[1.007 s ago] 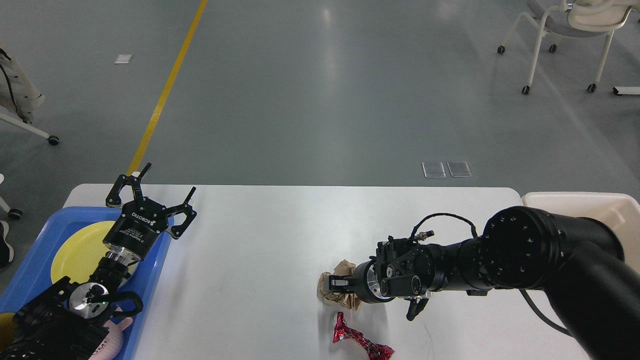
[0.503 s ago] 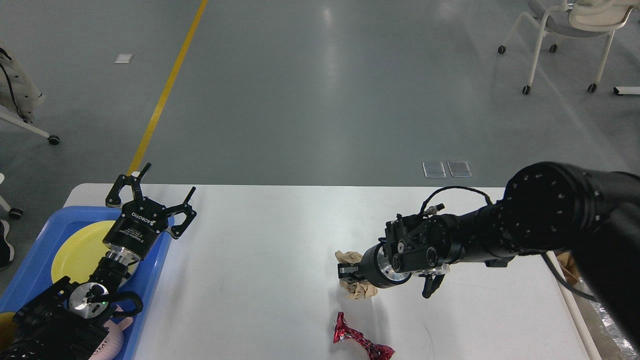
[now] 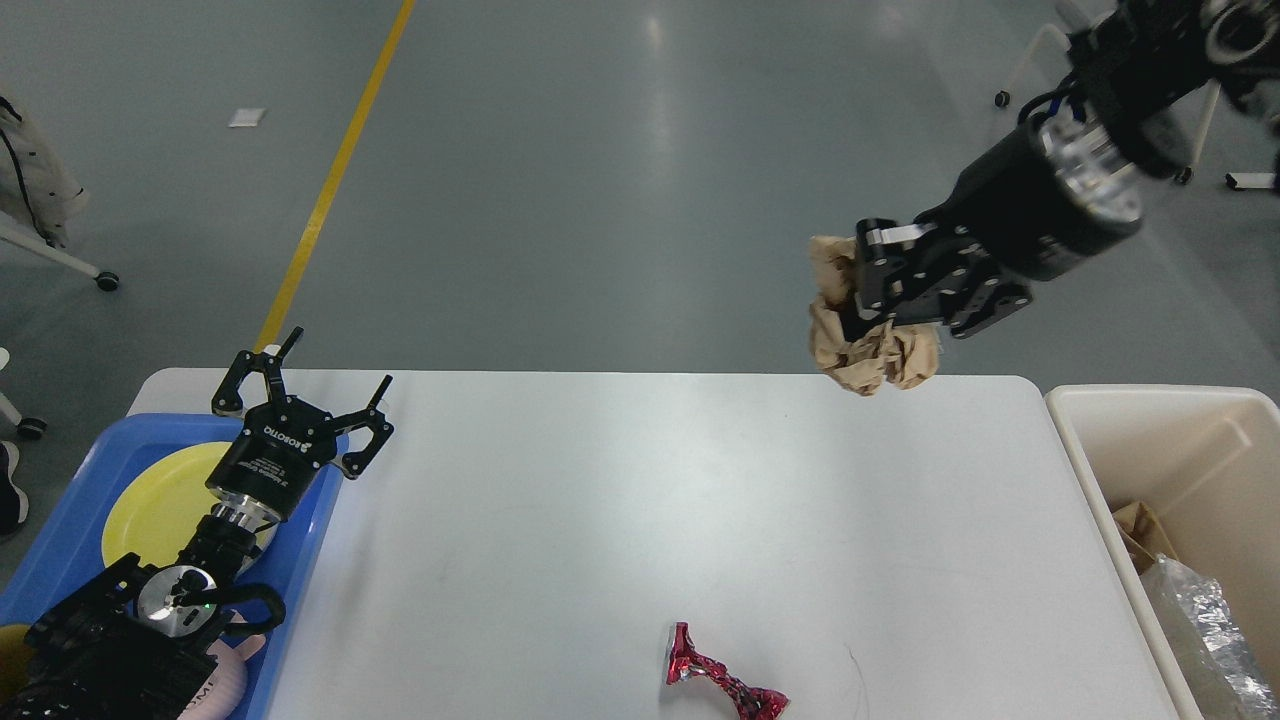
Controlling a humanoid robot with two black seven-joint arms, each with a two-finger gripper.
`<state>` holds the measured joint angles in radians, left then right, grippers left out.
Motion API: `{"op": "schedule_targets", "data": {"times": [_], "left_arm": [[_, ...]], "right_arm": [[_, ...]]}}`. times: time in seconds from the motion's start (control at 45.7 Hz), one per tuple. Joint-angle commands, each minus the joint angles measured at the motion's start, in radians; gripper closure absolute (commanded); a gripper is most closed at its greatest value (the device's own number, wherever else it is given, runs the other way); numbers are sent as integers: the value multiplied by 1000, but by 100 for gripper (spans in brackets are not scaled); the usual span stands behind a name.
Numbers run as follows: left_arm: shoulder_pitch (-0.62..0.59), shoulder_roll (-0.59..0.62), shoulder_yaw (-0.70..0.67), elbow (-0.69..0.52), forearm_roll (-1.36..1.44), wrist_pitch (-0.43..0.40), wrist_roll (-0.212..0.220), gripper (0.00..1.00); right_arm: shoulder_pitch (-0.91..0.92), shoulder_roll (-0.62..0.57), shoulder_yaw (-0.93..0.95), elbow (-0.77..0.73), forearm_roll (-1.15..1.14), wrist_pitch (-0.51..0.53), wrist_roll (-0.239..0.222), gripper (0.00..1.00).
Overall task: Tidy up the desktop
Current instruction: 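Grasp the paper ball, carry it and drop it into the bin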
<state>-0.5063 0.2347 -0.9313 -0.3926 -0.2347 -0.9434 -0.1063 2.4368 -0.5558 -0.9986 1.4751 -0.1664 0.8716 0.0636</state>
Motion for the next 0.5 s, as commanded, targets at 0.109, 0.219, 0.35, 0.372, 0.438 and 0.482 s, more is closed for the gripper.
{"op": "schedule_targets", "data": {"times": [0.109,0.219,0.35,0.372,0.438,0.482], "left_arm": [[-1,0,0,0,0,0,-1,1],[-1,0,0,0,0,0,-1,1],[0,0,0,0,0,0,-1,1],[-1,0,0,0,0,0,-1,1],[-1,0,0,0,0,0,-1,1],[0,0,-1,0,0,0,-1,1]], "right_arm": [[-31,-168,-87,-91,-378,4,2,100],[-258,-219,-92,-272,-498,-94,5,100],[-612,-227,-86,-562,-509,-255,54,100],[-684,-220,-86,-614,-507,-291,65,100],[-901,-198,-80,-766,-502,-419,99,100],[-1042,-167,-68,-863,-498,-494,117,100]]}}
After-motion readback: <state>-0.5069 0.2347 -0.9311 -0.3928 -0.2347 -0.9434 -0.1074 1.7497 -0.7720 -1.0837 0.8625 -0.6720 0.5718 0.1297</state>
